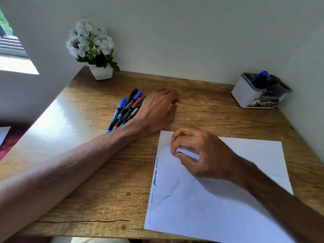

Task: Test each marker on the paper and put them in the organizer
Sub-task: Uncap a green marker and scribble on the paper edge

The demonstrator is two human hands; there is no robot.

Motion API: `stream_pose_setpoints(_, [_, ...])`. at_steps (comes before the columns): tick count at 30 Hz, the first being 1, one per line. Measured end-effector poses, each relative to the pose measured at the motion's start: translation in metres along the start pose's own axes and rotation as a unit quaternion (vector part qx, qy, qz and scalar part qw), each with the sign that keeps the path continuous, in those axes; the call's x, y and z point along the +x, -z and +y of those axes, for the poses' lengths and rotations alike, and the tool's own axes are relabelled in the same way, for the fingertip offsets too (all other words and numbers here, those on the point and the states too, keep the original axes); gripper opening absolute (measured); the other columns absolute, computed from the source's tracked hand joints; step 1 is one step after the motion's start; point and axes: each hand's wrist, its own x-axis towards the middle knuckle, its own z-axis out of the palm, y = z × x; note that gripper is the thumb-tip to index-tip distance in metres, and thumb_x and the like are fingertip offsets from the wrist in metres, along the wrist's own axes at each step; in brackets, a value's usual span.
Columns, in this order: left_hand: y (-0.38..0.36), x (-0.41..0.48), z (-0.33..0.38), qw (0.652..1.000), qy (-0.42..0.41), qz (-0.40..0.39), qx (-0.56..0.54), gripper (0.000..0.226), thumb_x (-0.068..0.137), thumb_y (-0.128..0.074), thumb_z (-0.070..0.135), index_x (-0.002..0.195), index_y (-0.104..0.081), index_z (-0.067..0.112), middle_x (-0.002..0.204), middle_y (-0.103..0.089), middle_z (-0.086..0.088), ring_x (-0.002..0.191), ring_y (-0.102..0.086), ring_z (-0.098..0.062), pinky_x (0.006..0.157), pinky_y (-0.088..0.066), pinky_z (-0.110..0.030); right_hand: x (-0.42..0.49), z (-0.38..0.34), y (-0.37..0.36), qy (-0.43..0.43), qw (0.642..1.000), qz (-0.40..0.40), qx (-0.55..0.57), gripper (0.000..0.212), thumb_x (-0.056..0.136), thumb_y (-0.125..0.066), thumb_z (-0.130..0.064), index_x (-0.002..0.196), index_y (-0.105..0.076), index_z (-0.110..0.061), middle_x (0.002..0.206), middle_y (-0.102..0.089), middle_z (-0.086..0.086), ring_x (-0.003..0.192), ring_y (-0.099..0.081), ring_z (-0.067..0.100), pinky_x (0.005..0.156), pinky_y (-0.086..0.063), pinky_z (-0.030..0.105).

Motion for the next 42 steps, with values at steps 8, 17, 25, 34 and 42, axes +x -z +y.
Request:
stream_pose_setpoints(8, [0.043,-0.027,-0.043,0.997,0.023,0.077,0.010,0.015,0.099,-0.060,0.019,0.106,-0.073,0.015,0.102,-0.075,0.001,0.094,-0.058,-0.014,0.084,-0.040,-0.025,0.023,0.016,0.009,-0.030,0.999,0.010,-0.038,0.013,0.085,-0.070,-0.015,0.093,-0.074,-0.025,0.097,-0.068,-0.011,0.090,-0.063,0.007,0.076,-0.055,0.025])
stream_pose_setpoints(17, [0.061,-0.024,-0.069,0.978,0.137,0.155,-0.029,0.017,0.100,-0.059,0.022,0.095,-0.074,0.017,0.087,-0.071,0.011,0.073,-0.055,-0.004,0.066,-0.039,-0.010,0.103,0.013,-0.003,0.016,0.998,0.066,-0.003,0.019,0.086,-0.073,-0.002,0.103,-0.076,-0.012,0.100,-0.074,-0.002,0.086,-0.064,0.005,0.076,-0.050,0.013])
stream_pose_setpoints(25, [0.061,-0.027,-0.073,0.967,0.207,0.127,-0.079,0.015,0.098,-0.063,0.019,0.097,-0.078,0.019,0.081,-0.071,0.017,0.076,-0.062,0.006,0.068,-0.041,-0.002,0.131,0.020,-0.027,0.053,0.994,0.000,-0.097,0.036,0.094,-0.072,-0.010,0.129,-0.067,-0.013,0.126,-0.066,0.005,0.105,-0.067,0.021,0.086,-0.053,0.029])
stream_pose_setpoints(34, [0.060,-0.028,-0.061,0.969,0.188,0.118,-0.104,0.014,0.097,-0.064,0.017,0.095,-0.078,0.019,0.081,-0.072,0.017,0.077,-0.063,0.006,0.066,-0.040,-0.003,0.119,0.024,-0.016,0.046,0.991,-0.041,-0.119,0.021,0.100,-0.066,-0.014,0.120,-0.071,-0.017,0.102,-0.050,-0.004,0.082,-0.050,0.009,0.064,-0.035,0.016])
stream_pose_setpoints(42, [0.053,-0.034,-0.039,0.986,0.088,0.042,-0.135,0.032,0.096,-0.060,0.004,0.120,-0.072,0.022,0.104,-0.069,0.022,0.101,-0.059,0.008,0.079,-0.045,-0.010,0.092,0.036,0.010,0.075,0.992,0.014,-0.103,0.015,0.103,-0.060,-0.013,0.118,-0.065,-0.015,0.119,-0.054,0.003,0.084,-0.063,0.017,0.069,-0.057,0.032])
